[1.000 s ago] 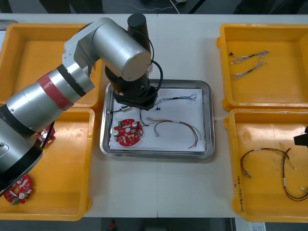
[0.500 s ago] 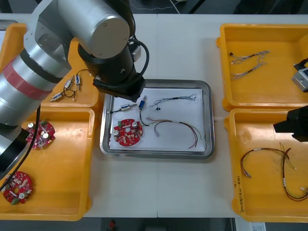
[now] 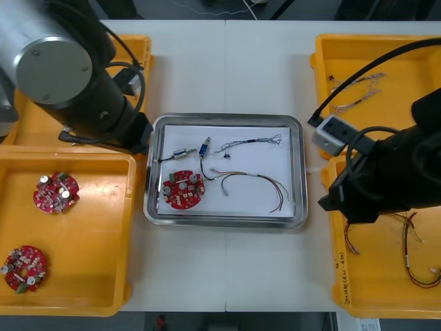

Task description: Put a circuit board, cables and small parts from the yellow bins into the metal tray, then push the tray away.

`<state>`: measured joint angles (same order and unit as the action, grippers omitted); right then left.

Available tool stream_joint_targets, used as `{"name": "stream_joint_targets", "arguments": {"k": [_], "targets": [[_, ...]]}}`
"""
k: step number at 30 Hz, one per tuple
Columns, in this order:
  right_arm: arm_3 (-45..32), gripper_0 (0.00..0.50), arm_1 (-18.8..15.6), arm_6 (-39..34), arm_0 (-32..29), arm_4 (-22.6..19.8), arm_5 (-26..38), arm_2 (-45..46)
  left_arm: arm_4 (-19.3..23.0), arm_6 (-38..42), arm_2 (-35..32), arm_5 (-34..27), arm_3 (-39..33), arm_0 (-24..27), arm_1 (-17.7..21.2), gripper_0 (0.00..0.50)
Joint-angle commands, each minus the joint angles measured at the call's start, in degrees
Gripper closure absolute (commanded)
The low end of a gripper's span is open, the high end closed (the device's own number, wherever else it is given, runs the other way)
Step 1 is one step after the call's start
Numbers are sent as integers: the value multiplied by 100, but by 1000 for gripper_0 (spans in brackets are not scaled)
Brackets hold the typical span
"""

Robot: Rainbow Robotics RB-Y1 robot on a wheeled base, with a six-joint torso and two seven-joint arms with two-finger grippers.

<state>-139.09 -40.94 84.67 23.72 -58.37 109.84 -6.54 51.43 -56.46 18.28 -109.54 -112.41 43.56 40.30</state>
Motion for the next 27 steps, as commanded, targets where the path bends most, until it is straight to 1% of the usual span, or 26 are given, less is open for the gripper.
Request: {"name": "stream_joint_targets", "arguments": {"k": [1,6,8,14,17,25,27], "targets": [[-242,0,-186,-21,511,239,16,-1078,113,162,-536,-46,-615,-629,655,0],[-251,0,-160,93,784,546,16,-1895,280,74,-1010,-46,-861,-1148,962,0],[-251,0,-116,172,889,784,-147,-2247,412,4,-1274,-46,-958,-1394,1112,0],[-145,0,113,366,1179,1390,-472,-3046,631,-172,-1828,-46,-1151,-1921,1331,0],[22,0,245,445,1337,1592,-595,-3345,640,-436,-2100,-46,-1204,-2141,1402,0],[584,0,561,735,1777,2023,-1026,-4145,649,-911,-2707,-46,-1204,-2589,1419,0],[707,0,684,1069,1882,2278,-1052,-4347,684,-954,-2865,-46,-1213,-2756,1463,0]]}}
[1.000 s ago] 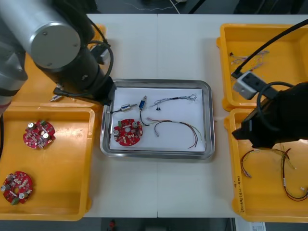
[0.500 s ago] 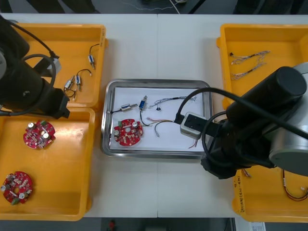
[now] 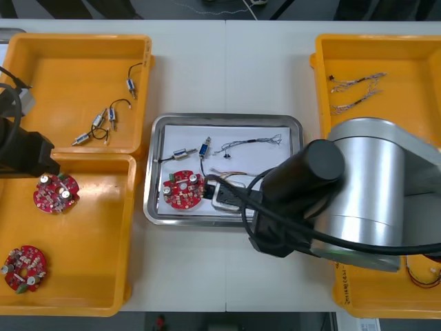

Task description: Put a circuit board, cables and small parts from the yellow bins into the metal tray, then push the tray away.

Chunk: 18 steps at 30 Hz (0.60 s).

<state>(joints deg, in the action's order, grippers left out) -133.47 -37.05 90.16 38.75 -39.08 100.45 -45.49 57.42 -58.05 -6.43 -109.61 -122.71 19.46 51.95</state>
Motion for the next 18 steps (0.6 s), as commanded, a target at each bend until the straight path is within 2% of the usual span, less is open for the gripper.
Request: {"name": "stream_joint_targets", "arguments": {"k": [1,9,18], "targets": [[181,0,321,582,405,402,-104,-496,94,-796,-429,-39,-183,-399,316,0],[752,0,717,1302,466,700,-333,-698,-38,-963,-640,-39,-183,-724,360,0],[1332,0,1095,1311,458,1184,-544,-1208,-213,-1051,-745,-8,-183,-1014,351,0]]}}
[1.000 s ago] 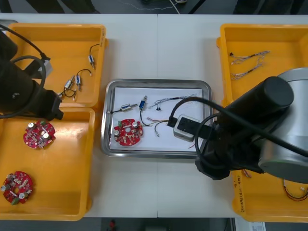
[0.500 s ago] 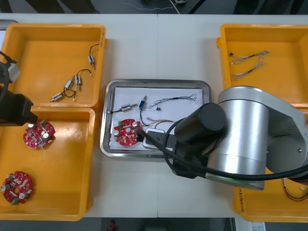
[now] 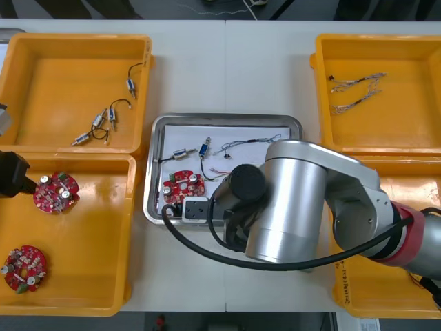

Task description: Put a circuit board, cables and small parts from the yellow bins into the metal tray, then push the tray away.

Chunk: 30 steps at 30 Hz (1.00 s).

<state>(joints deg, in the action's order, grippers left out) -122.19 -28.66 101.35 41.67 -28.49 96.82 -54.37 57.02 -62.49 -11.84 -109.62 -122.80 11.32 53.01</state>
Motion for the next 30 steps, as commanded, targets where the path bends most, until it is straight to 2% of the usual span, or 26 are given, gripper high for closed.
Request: {"name": "stream_joint_targets", "arguments": {"k": [1,11,30], "targets": [[239,0,265,201,166,142,-199,-355,-174,-615,-205,-7,-165,-200,254,0],[661,0,432,175,166,757,-392,-839,-218,-597,-205,134,-165,-200,236,0],[1320,0,695,166,149,1064,-805,-856,-218,-597,-205,134,-165,-200,236,0]]}}
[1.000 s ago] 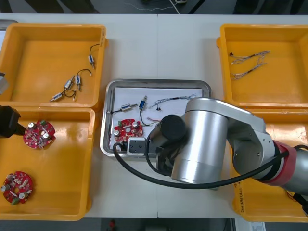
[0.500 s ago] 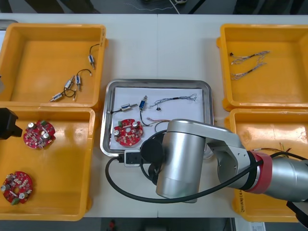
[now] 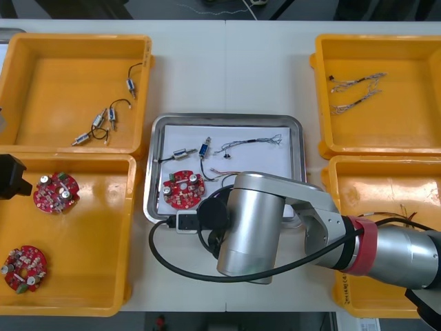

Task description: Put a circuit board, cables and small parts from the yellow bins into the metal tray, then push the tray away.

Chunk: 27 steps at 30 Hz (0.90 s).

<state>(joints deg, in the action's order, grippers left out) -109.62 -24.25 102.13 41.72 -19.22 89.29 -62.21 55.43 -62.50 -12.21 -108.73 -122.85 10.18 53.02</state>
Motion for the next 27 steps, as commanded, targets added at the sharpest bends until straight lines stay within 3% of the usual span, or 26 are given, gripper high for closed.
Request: {"name": "stream_joint_targets", "arguments": {"k": [1,4,5,7,9,14,27], "targets": [[72,0,263,79,144,138,-52,-72,-59,-597,-168,45,-161,-86,235,0],[72,102,263,79,144,138,-43,-72,-59,-597,-168,45,-161,-86,235,0],[63,183,263,79,144,138,-43,-72,-59,-597,-168,45,-161,-86,235,0],[63,396,263,70,144,146,-26,-72,-59,-597,-168,45,-161,-86,235,0],[63,459,263,52,144,155,-17,-72,-59,-597,-168,45,-161,-86,235,0],[37,500,263,35,144,252,-8,-72,-59,-597,-168,45,-161,-86,235,0],[54,500,131,-36,390,674,-8,-72,-59,-597,-168,45,-161,-86,235,0]]}}
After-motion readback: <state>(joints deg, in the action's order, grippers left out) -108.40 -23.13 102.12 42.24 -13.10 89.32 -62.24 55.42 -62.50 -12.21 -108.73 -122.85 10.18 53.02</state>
